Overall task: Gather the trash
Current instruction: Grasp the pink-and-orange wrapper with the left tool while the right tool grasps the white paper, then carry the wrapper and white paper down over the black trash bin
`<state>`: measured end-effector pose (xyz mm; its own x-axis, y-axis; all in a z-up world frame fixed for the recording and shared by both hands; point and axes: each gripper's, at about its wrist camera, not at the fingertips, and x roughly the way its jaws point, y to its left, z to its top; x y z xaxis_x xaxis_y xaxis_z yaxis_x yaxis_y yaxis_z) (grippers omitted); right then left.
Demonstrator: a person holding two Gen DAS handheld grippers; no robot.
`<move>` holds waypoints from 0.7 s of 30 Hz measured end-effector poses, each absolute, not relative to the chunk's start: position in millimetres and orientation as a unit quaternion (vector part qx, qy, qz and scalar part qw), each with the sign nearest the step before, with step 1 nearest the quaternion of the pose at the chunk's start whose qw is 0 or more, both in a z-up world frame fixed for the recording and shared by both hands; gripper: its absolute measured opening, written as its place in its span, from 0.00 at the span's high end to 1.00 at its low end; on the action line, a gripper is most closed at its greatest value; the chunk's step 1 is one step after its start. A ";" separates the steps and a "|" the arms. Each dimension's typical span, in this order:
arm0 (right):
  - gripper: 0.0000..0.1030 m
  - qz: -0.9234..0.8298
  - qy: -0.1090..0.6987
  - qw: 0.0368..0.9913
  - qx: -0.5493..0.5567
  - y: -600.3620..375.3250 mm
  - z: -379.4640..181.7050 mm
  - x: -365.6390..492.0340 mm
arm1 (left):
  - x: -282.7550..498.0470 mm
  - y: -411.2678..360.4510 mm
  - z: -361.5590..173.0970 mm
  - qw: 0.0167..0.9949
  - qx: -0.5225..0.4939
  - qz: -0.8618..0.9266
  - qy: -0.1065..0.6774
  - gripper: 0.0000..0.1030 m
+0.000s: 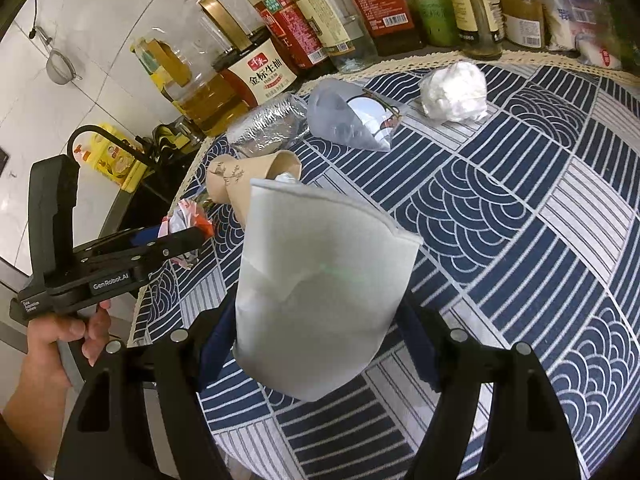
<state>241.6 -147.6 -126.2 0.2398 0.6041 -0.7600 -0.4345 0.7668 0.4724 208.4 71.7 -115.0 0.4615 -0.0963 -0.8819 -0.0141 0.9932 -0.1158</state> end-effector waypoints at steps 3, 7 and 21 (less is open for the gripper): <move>0.28 0.331 0.516 0.786 0.079 -148.5 -121.7 234.4 | 199.7 68.4 -109.3 0.856 -0.055 -0.028 0.514 0.55; 0.28 0.330 0.511 0.790 0.077 -151.0 -114.8 220.4 | 185.8 64.7 -103.1 0.859 -0.056 -0.033 0.508 0.55; 0.28 0.330 0.494 0.802 0.064 -153.9 -92.6 161.7 | 124.5 56.2 -83.3 0.871 -0.071 -0.049 0.484 0.55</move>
<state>161.7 -153.9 -92.6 0.2936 0.5934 -0.7494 -0.4664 0.7733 0.4296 124.5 56.2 -83.3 0.5258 -0.1543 -0.8365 0.0172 0.9851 -0.1709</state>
